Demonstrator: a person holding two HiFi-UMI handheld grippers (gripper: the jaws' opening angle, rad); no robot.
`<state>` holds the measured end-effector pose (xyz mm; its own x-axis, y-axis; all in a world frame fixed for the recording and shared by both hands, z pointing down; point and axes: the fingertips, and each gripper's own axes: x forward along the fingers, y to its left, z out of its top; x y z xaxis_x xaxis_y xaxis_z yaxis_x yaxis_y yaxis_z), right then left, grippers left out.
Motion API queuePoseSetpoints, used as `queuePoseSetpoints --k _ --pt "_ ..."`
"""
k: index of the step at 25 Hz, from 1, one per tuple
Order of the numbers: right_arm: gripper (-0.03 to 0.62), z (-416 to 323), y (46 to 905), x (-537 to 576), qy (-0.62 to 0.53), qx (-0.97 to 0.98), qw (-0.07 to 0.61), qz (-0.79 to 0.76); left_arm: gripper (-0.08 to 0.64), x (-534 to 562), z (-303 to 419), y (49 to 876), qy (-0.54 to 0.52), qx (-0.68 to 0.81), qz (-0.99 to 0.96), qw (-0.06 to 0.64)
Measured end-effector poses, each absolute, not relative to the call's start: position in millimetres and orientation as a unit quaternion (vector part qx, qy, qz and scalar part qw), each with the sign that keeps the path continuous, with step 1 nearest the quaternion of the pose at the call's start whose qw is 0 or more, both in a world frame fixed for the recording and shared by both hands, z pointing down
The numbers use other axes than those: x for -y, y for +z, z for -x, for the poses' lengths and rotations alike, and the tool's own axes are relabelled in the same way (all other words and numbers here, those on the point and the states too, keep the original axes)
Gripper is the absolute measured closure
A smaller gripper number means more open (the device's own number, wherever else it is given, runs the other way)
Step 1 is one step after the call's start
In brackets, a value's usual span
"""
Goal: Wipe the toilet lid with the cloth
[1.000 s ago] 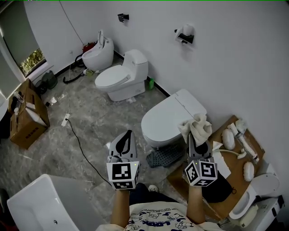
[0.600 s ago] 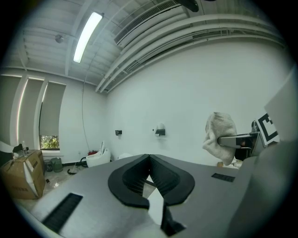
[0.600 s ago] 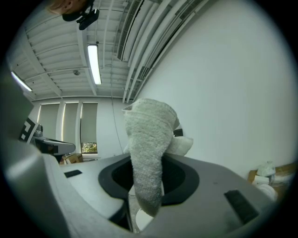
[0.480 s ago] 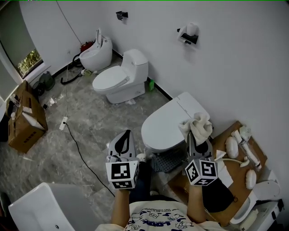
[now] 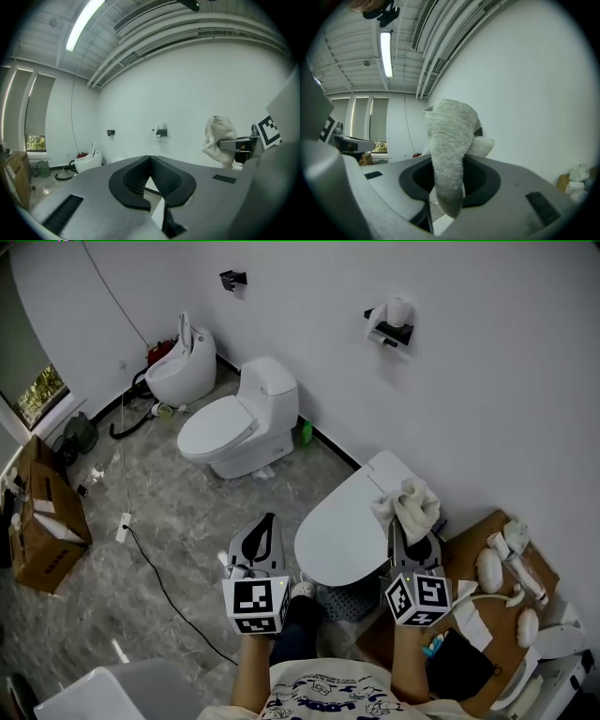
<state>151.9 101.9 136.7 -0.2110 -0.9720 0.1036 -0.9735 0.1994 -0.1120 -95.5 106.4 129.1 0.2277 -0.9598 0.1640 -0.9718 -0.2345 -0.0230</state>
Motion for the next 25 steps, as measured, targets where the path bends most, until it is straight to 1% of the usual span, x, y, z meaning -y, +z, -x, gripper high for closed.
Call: queuePoseSetpoints --k 7,12,18,25 --pt "0.480 -132 143 -1 0.084 0.757 0.019 -0.647 0.557 11 114 134 0.078 0.592 -0.801 0.051" --pt "0.480 -125 162 60 0.098 0.743 0.036 -0.661 0.557 80 118 155 0.087 0.573 -0.812 0.070" --pt "0.480 -120 196 114 0.120 0.730 0.055 -0.670 0.557 140 116 188 0.106 0.542 -0.829 0.091" --pt "0.480 -123 244 150 0.154 0.717 0.081 -0.675 0.557 185 111 231 0.133 0.526 -0.831 0.119"
